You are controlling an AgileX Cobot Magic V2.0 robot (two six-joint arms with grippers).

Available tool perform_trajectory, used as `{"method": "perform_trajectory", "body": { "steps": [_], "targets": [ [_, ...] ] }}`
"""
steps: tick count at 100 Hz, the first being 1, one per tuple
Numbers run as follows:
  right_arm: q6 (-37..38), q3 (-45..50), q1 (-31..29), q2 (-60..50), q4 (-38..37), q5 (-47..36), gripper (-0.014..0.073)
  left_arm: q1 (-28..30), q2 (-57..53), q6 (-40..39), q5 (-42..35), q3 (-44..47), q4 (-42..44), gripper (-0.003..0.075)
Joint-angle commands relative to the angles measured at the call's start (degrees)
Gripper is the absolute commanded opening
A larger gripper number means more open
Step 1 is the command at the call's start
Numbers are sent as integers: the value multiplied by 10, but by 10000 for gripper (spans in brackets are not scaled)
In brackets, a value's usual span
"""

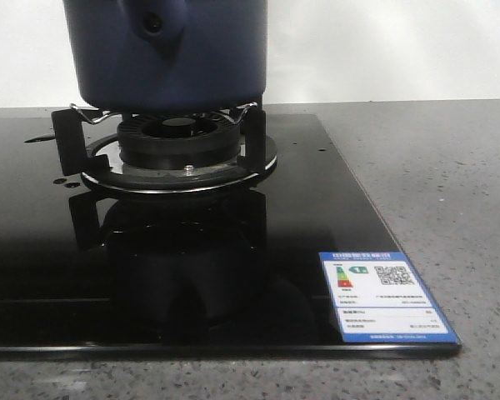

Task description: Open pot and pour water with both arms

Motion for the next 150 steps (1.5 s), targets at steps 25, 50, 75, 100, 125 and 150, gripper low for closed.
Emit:
{"method": "perform_trajectory", "body": {
  "steps": [25, 50, 75, 100, 125, 150],
  "targets": [
    [-4, -20, 71, -27, -168, -123, -62, -5, -11, -7, 7, -20, -41, 242],
    [-4, -12, 115, -24, -280, -180, -62, -5, -11, -7, 7, -20, -41, 242],
    [-3, -8, 147, -15, -377, -200, -61, -5, -11, -7, 7, -20, -41, 242],
    [33, 37, 165, -15, -445, -206, -41, -5, -11, -7, 7, -20, -41, 242],
    [74, 62, 179, -15, -518, -220, -41, -5, -11, -7, 5, -20, -41, 242],
    [158, 86, 192, -15, -643, -231, -41, -5, -11, -7, 5, -20, -43, 242]
  ]
}}
